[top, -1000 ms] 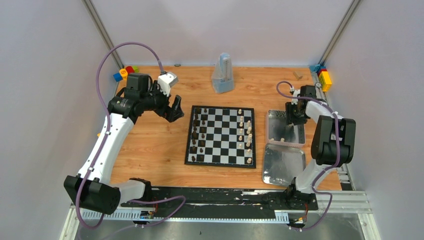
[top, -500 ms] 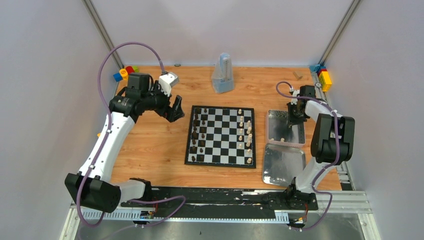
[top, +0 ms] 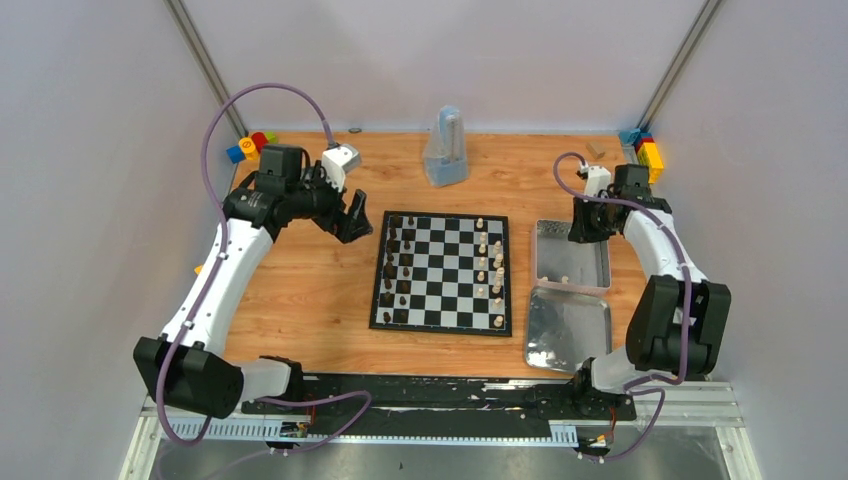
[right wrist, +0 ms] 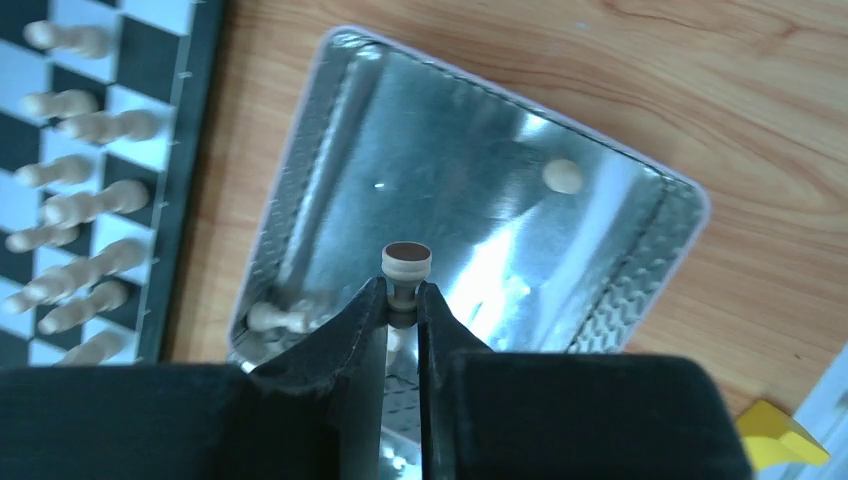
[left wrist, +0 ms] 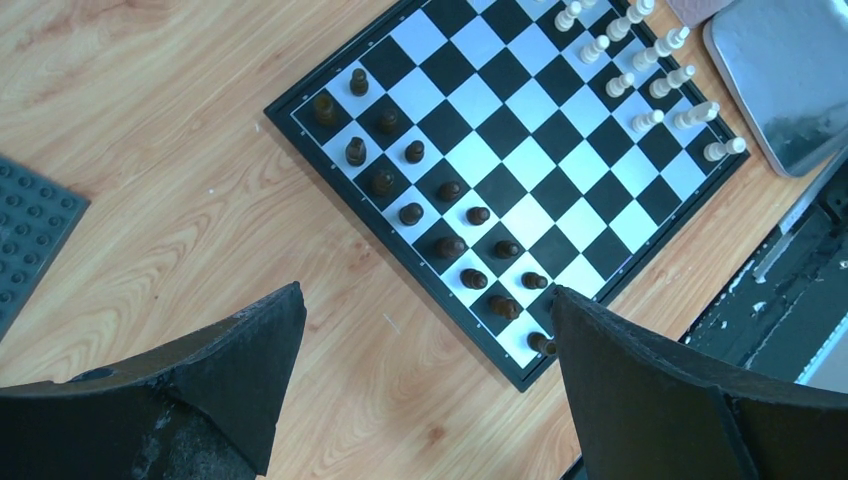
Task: Set up the chess pieces on the board
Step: Pick up the chess piece from the storage box, then place the chess piece on the chessboard, then move the chess piece to the chessboard, then pick up the chess piece from the storage box, then place the chess piece on the chessboard.
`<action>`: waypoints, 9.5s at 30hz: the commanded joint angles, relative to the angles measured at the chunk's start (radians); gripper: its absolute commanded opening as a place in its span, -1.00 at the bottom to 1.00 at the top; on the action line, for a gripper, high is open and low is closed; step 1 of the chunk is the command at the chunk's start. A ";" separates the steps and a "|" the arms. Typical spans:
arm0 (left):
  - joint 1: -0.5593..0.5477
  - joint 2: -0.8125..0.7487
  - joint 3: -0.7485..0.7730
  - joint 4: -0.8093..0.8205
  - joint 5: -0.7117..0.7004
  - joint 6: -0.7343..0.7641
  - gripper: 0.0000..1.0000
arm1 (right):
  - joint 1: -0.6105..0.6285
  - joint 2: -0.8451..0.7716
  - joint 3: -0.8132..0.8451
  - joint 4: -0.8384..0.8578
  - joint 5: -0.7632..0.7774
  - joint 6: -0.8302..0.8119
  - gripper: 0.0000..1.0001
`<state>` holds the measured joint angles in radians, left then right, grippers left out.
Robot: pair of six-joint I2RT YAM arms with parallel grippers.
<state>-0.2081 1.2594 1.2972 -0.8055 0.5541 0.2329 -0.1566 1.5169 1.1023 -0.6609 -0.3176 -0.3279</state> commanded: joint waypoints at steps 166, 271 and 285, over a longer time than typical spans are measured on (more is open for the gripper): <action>0.254 -0.161 0.008 -0.025 -0.018 -0.049 1.00 | 0.868 0.175 0.117 -0.286 0.054 -0.134 -0.73; 0.254 -0.163 0.008 -0.095 -0.009 0.018 1.00 | 0.675 -0.253 -0.130 0.011 -0.079 -0.138 -1.00; 0.254 -0.164 -0.004 -0.093 -0.020 0.014 1.00 | 0.920 -0.186 -0.242 0.026 -0.011 -0.168 -1.00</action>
<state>0.0399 1.1019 1.2675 -0.9039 0.5362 0.2340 0.7345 1.3308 0.8730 -0.6548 -0.3431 -0.4702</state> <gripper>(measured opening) 1.000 0.107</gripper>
